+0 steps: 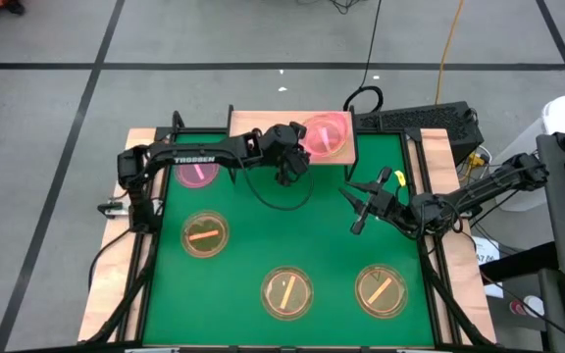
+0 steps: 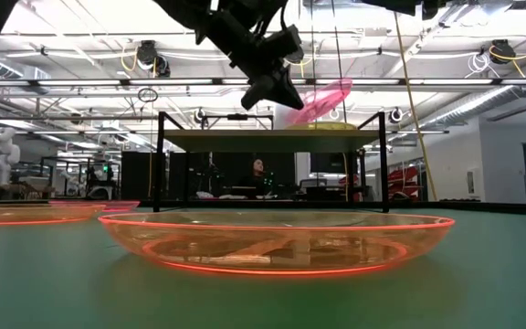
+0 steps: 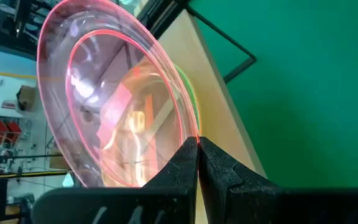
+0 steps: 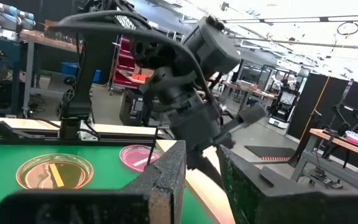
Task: Place and stack plates onto a shelf
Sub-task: Stack the pink plate on top of the green plate on the shelf, then put the orange plate on the shelf
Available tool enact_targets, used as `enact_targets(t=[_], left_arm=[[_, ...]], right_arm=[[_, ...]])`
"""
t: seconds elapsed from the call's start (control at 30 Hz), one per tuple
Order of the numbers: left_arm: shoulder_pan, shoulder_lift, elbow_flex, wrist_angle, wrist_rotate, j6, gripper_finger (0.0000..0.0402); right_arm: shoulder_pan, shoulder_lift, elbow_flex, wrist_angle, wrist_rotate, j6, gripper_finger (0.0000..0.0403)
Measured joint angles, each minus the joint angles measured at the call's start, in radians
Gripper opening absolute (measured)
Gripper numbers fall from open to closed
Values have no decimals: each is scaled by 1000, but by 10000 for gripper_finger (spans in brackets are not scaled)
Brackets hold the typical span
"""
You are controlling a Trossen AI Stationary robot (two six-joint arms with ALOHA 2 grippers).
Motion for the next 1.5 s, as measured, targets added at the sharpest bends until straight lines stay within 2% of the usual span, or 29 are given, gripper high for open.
enact_targets(t=[0.2,0.53,0.73,1.03,1.13,1.23,1.33,1.5], left_arm=[[1,13,0,20,-4,0,12],[3,13,0,23,-22,-18,46],[3,13,0,26,-117,-19,47],[8,12,0,25,-122,-35,47],[8,3,0,18,-160,-53,47],[-1,-27,0,9,-190,-111,47],[-21,-77,0,-39,-191,-251,47],[-57,-175,1,-178,-187,-399,47]], right_arm=[[0,0,0,0,0,0,82],[0,0,0,0,0,3,82],[0,0,0,0,0,8,82],[0,0,0,0,0,8,82],[0,0,0,0,0,8,82],[0,0,0,-1,0,8,82],[0,0,0,-9,0,4,82],[0,0,0,-24,0,2,82]])
